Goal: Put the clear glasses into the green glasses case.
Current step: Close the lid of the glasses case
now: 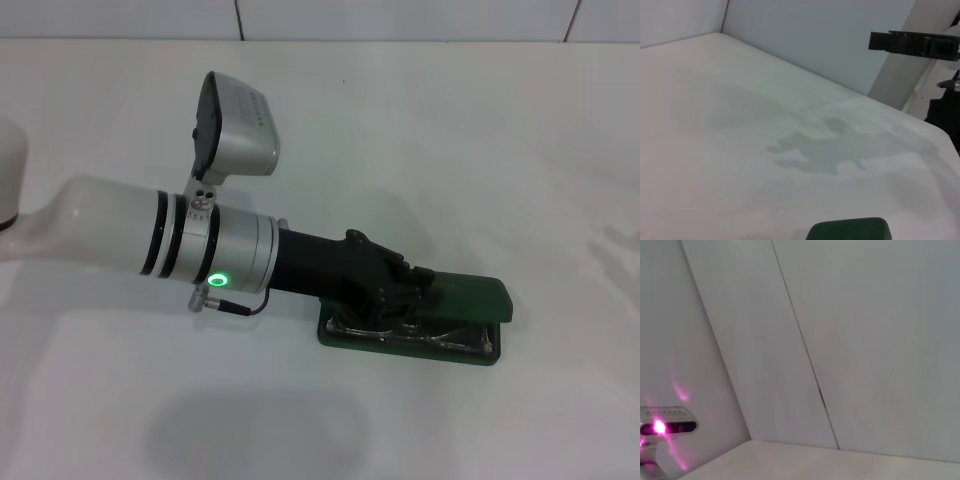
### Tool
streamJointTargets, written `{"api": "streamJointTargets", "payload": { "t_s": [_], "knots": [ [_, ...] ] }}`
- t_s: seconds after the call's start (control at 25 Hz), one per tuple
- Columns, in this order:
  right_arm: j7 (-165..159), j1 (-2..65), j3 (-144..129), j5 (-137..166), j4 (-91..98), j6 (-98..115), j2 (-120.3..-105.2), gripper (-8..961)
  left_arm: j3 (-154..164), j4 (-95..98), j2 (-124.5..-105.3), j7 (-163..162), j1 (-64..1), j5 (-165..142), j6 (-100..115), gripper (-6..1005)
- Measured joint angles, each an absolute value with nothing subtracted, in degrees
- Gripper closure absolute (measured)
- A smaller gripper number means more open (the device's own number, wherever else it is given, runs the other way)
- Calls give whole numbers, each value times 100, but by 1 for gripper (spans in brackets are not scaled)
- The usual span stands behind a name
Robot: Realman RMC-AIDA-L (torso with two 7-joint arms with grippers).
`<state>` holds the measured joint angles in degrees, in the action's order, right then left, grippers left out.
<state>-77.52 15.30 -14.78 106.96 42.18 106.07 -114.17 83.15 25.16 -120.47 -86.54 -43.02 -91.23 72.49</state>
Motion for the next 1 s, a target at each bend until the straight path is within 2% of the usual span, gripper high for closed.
{"api": "streamJointTargets", "payload": {
  "t_s": [1.0],
  "knots": [
    [-7751,1521,-1564,10754,4219,10642,-11417,644,8792,2507,-12050,-8251,-3858,-8513,7366,741]
  ]
}}
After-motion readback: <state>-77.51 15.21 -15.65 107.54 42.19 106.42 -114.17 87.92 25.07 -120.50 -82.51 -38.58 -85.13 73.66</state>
